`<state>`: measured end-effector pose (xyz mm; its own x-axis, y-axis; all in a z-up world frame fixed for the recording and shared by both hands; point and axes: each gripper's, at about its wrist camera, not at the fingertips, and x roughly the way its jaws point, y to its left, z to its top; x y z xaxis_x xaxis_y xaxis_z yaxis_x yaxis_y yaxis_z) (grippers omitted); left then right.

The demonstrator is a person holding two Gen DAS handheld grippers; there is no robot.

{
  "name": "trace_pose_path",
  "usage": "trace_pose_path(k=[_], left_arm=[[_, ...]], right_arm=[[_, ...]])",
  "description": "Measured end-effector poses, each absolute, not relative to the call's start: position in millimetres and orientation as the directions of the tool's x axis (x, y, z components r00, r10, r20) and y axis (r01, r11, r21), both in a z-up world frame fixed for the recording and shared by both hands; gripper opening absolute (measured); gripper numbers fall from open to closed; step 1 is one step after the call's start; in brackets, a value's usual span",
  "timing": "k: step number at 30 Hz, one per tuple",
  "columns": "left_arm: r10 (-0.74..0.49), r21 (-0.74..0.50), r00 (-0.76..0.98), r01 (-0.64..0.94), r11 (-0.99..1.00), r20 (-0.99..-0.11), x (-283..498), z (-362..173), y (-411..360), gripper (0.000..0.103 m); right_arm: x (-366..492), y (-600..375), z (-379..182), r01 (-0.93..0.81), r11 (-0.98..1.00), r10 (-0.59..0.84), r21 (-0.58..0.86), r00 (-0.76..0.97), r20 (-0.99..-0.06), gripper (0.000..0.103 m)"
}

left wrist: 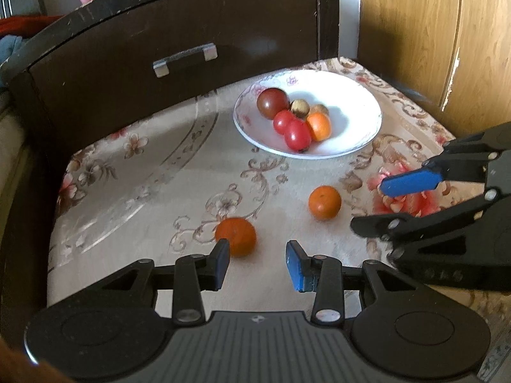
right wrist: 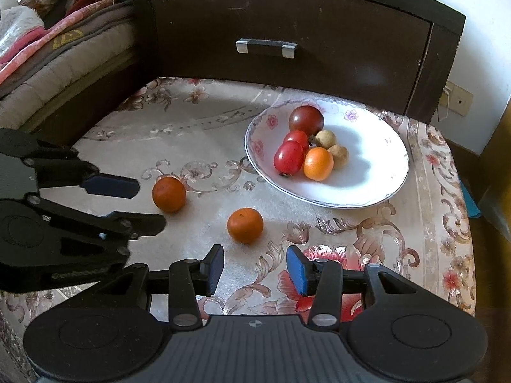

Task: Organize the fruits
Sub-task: 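Grasp a tangerine with the left tool while the right tool grasps another tangerine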

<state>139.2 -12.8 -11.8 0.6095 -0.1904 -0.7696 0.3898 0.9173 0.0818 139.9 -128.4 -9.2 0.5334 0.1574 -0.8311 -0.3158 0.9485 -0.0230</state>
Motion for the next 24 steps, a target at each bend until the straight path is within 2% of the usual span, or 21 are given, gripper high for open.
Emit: trace_pose_path(k=[22,24], left_arm=[[-0.173,0.051,0.583,0.347,0.936,-0.794,151.2,-29.6,2.4,0.048],[-0.176,0.045,0.586,0.343,0.938,-0.791,153.1,-29.1,3.5,0.048]], right_arm=[[172.6,-120.7,-34.6,-0.344,0.939,0.217,0.033,0.513,-0.831,0.038],[176.2,-120.0,-36.7,-0.342,0.939,0.214,0.033,0.507,-0.835,0.033]])
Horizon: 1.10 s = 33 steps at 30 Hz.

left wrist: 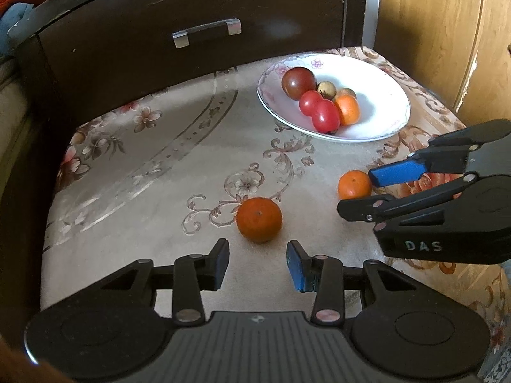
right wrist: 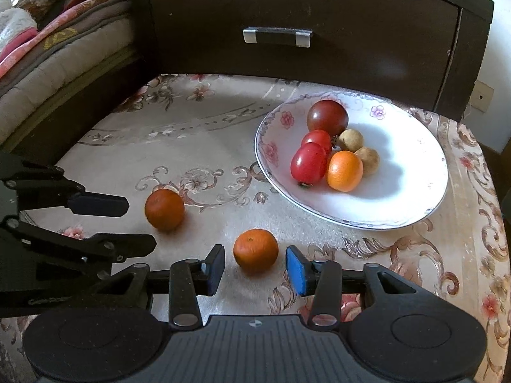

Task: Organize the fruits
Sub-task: 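Grasp a tangerine with the left tool while the right tool grasps another tangerine, then carry both tangerines over the white bowl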

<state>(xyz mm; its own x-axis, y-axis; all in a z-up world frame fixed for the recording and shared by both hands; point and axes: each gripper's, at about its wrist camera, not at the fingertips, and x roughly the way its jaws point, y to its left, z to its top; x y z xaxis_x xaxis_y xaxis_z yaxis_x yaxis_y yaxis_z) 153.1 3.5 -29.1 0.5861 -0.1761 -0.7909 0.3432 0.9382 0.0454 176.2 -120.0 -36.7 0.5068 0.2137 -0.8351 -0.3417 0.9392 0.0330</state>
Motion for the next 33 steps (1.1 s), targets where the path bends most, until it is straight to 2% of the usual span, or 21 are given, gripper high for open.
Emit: trace_pose_path(k=[3,18,22,24,33], left_arm=[[-0.178,0.038,0.589,0.335,0.941,-0.788,157.7,-30.0,3.8,0.049],[-0.168,0.066,0.610,0.342,0.937,-0.774,176.1,-42.3,-16.0,0.052],[-0.162,0.073,0.614,0.339,0.938,-0.773,177.8,-42.4,-17.5,0.049],[-0.170,0.061,0.609,0.341,0.938,-0.775,178.1,-42.5,-16.6,0.043],[-0.189,0.051,0.601,0.359,0.932,-0.777,171.8,-39.5,-19.1,0.041]], right_arm=[[176.9,-117.6,-37.3,-0.353,0.936,0.199,0.008,0.510,-0.837,0.025],[167.6,-128.0,-32.3,-0.350,0.937,0.196,0.011,0.500,-0.844,0.024],[165.5,-126.3,-30.5,-0.355,0.935,0.195,0.008,0.497,-0.846,0.024],[164.1,-125.8,-29.7,-0.357,0.934,0.194,0.005,0.496,-0.846,0.024],[161.6,-128.7,-27.5,-0.345,0.939,0.184,-0.001,0.502,-0.845,0.024]])
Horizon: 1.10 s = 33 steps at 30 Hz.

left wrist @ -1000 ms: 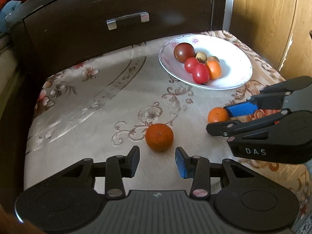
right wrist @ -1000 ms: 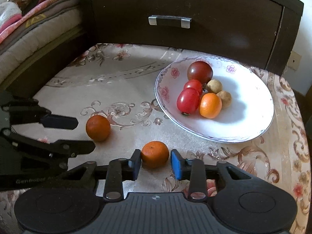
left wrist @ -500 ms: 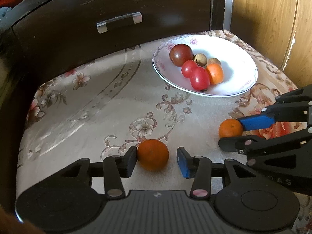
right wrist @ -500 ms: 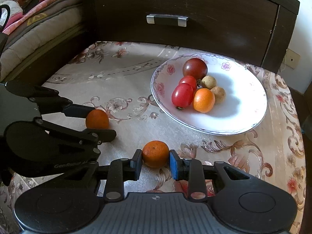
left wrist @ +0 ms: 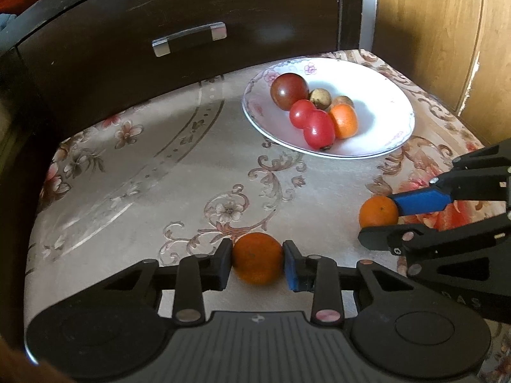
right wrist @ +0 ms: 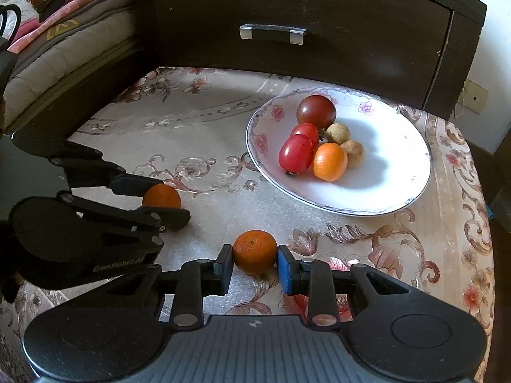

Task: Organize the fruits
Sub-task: 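Carry both tangerines over the white bowl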

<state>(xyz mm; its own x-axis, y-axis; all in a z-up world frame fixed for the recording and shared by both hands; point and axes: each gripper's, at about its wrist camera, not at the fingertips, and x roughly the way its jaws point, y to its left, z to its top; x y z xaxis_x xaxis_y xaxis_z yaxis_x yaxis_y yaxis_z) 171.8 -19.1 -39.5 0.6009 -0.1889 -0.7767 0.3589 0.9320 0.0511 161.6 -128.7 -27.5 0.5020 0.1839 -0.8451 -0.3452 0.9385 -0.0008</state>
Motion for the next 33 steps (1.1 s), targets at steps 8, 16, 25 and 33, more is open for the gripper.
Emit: trace_pose_path(k=[8,16,25,33], left_arm=[[-0.225,0.040,0.583,0.406,0.913,-0.781,159.3,-32.3,-27.3,0.041],[-0.222,0.051,0.567,0.426,0.903,-0.793,152.8,-38.8,-29.7,0.042],[-0.224,0.057,0.576,0.428,0.902,-0.786,151.8,-39.3,-29.1,0.044],[-0.221,0.063,0.574,0.434,0.899,-0.789,149.3,-38.6,-29.5,0.042]], right_arm=[[156.0,-131.4,-26.2,-0.341,0.940,0.167,-0.017,0.502,-0.849,0.024],[151.2,-134.8,-27.9,-0.344,0.938,0.155,-0.028,0.491,-0.858,0.024],[150.5,-132.6,-29.1,-0.346,0.938,0.156,-0.026,0.487,-0.860,0.029],[148.2,-133.3,-28.5,-0.340,0.940,0.147,-0.033,0.490,-0.859,0.024]])
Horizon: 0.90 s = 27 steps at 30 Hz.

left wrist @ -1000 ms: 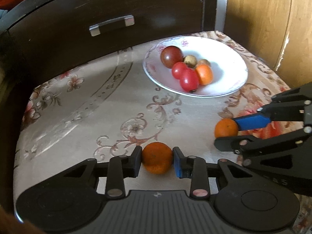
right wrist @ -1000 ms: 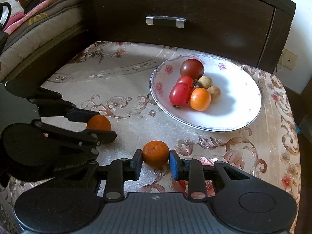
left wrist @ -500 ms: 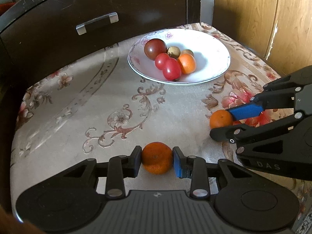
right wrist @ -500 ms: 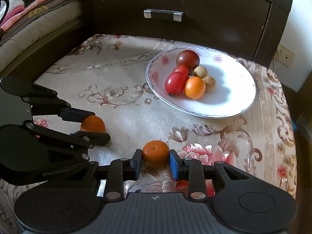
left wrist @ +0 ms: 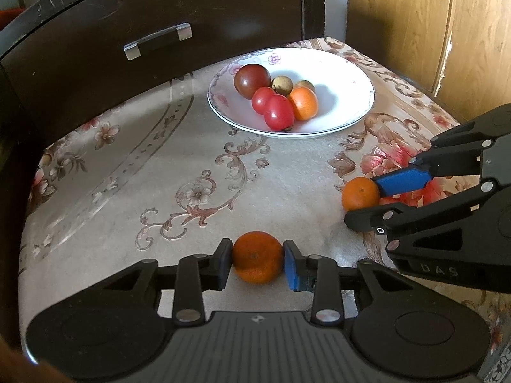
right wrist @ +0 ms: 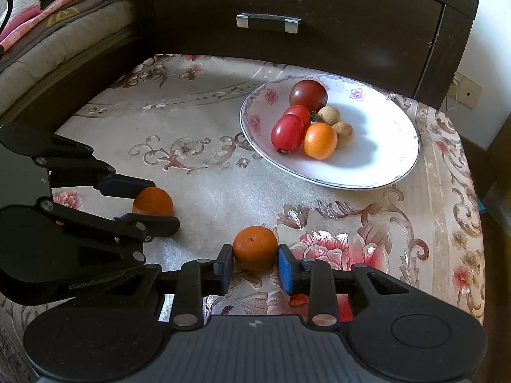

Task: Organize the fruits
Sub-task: 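Carry both tangerines over the white bowl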

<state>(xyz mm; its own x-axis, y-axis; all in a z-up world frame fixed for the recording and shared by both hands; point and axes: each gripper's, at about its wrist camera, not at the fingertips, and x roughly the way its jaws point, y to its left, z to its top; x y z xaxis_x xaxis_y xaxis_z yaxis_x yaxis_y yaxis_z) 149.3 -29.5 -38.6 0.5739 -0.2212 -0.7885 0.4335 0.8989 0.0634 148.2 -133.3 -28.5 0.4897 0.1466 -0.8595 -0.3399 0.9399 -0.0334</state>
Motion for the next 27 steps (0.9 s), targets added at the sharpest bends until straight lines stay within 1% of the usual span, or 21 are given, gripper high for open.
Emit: trace_pose_path(k=[27], left_arm=[[-0.228,0.082,0.619,0.431,0.899,-0.751,152.6,-19.8,-42.2,0.041]], right_arm=[[150.0,-139.9,-8.2,-0.307,0.951,0.155,-0.028,0.554,-0.818,0.024]])
